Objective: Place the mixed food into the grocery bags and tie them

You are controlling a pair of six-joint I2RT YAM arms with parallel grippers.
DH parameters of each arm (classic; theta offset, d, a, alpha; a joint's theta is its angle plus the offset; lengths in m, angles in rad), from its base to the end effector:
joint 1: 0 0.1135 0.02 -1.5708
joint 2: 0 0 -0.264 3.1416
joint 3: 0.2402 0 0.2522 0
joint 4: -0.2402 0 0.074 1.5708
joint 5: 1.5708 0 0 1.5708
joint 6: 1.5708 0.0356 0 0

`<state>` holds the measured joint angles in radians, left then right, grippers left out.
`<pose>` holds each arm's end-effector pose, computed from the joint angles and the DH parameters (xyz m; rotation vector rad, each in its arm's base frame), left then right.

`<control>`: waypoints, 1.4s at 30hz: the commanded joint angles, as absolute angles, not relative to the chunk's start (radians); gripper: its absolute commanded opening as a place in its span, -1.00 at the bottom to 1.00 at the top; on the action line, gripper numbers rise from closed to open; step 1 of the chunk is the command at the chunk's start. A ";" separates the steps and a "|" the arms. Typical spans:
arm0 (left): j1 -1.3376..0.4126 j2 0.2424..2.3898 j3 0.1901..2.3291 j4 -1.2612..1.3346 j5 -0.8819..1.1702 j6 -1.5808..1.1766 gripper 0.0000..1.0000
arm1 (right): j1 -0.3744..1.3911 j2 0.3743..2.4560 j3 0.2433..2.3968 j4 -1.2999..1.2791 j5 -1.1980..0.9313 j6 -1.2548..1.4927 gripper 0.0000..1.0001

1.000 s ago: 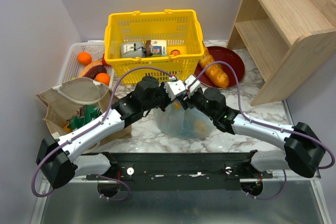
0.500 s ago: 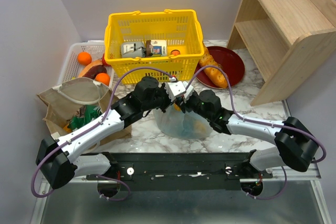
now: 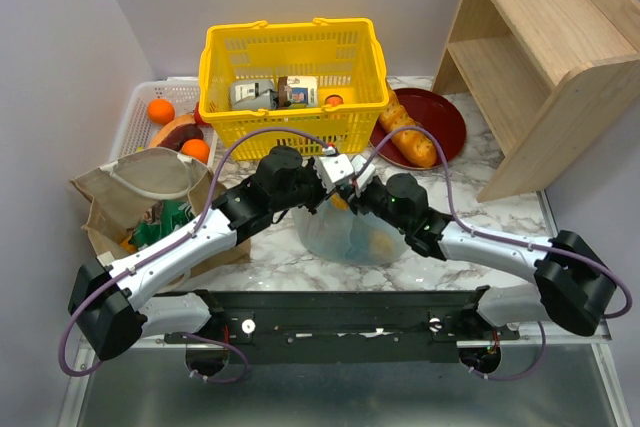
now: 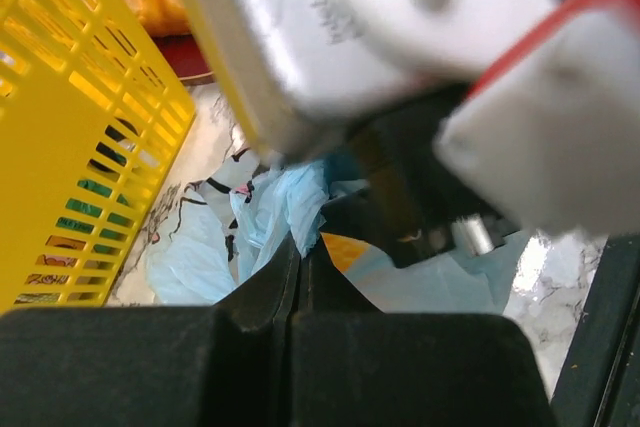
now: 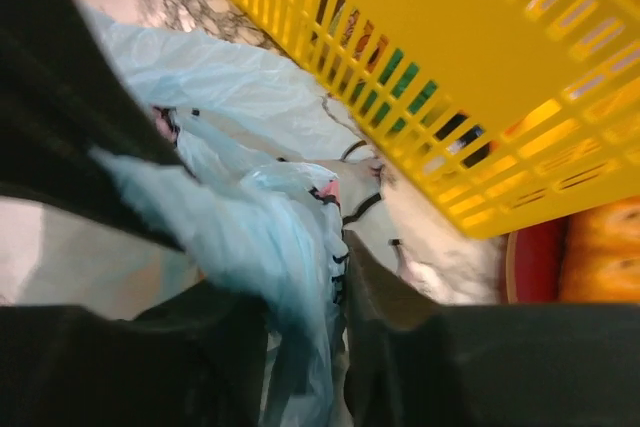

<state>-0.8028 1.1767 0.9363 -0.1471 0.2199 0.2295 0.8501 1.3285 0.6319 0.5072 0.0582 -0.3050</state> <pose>0.1830 -0.2007 0.3161 1.1105 1.6579 -0.5888 0.1933 0.2170 0.2380 -0.9318 1.5080 0.3446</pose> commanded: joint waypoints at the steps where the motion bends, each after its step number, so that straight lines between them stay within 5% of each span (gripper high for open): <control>1: -0.804 1.181 0.939 -0.141 0.144 0.224 -1.00 | 0.853 1.214 0.676 0.326 -0.066 -0.276 0.48; 7: -0.798 1.186 0.948 -0.144 0.152 0.227 -1.00 | 0.838 0.996 0.650 0.143 -0.051 -0.239 0.75; 18: -0.793 1.154 0.933 -0.141 0.187 0.250 -1.00 | 0.684 1.068 0.712 0.097 -0.184 -0.276 0.75; 25: -0.796 1.135 0.917 -0.167 0.101 0.313 -1.00 | 0.458 1.035 0.820 0.086 -0.578 -0.103 0.25; 32: -0.818 1.091 0.887 -0.143 0.104 0.360 -1.00 | 0.423 1.282 1.099 -0.145 -0.791 -0.118 -0.01; 37: -0.824 1.083 0.890 -0.156 0.077 0.374 -1.00 | 0.422 1.336 1.125 -0.224 -0.965 -0.236 0.62; 42: -0.822 1.078 0.891 -0.158 0.078 0.376 -1.00 | 0.426 1.295 1.037 -0.225 -0.933 -0.270 0.88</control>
